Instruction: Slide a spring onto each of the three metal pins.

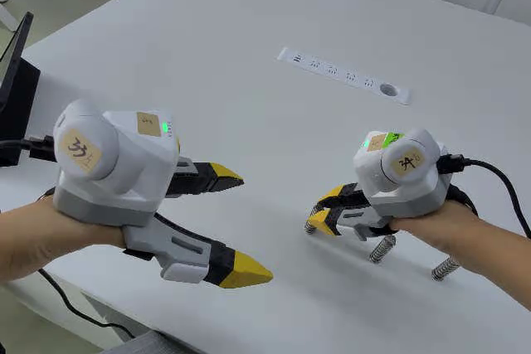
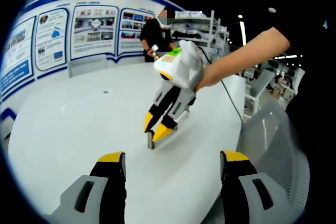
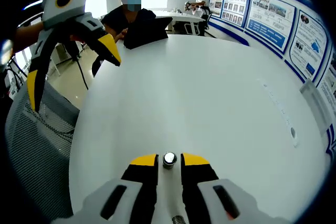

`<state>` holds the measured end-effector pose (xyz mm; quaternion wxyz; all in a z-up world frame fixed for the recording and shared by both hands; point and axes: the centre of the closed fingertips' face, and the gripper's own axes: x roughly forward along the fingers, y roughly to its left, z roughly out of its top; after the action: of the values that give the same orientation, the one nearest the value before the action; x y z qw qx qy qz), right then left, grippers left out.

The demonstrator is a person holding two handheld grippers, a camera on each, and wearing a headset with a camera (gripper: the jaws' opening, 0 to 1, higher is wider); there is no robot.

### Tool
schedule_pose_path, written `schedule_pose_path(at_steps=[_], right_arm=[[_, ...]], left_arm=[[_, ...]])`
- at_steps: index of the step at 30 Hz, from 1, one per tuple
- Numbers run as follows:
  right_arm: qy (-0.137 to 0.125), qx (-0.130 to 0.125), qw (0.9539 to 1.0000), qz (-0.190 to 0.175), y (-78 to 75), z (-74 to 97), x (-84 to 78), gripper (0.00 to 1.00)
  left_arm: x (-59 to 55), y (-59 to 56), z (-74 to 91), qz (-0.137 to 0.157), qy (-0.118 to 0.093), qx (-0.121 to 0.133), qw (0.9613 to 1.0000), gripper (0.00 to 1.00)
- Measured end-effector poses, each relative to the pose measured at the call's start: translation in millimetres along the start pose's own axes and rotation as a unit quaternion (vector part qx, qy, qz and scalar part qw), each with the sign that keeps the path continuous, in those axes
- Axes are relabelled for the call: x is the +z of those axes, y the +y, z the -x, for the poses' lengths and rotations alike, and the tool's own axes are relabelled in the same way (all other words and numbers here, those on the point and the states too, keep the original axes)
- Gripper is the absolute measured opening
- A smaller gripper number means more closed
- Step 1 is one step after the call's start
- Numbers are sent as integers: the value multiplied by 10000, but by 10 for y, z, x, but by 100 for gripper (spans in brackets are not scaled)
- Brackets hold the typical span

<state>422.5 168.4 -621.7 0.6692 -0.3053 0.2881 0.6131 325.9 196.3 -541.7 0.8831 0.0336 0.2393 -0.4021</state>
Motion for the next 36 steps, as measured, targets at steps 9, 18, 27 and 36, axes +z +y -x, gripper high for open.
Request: schedule_pose_path(at_steps=[9, 18, 27, 36], right_arm=[[-198, -133, 9997, -94, -59, 178, 55, 18], [-938, -510, 9922, -637, -210, 631, 190, 18], [-1395, -973, 9815, -878, -423, 1261, -78, 19], [-1814, -1236, 9702, -1026, -368, 1919, -341, 24]], left_arm=[[2, -23, -21, -16, 43, -21, 10000, 75], [155, 5, -97, -50, 0, -46, 10000, 75], [414, 153, -160, -141, -149, 113, 9997, 75], [528, 206, -165, -237, -160, 150, 9995, 78]])
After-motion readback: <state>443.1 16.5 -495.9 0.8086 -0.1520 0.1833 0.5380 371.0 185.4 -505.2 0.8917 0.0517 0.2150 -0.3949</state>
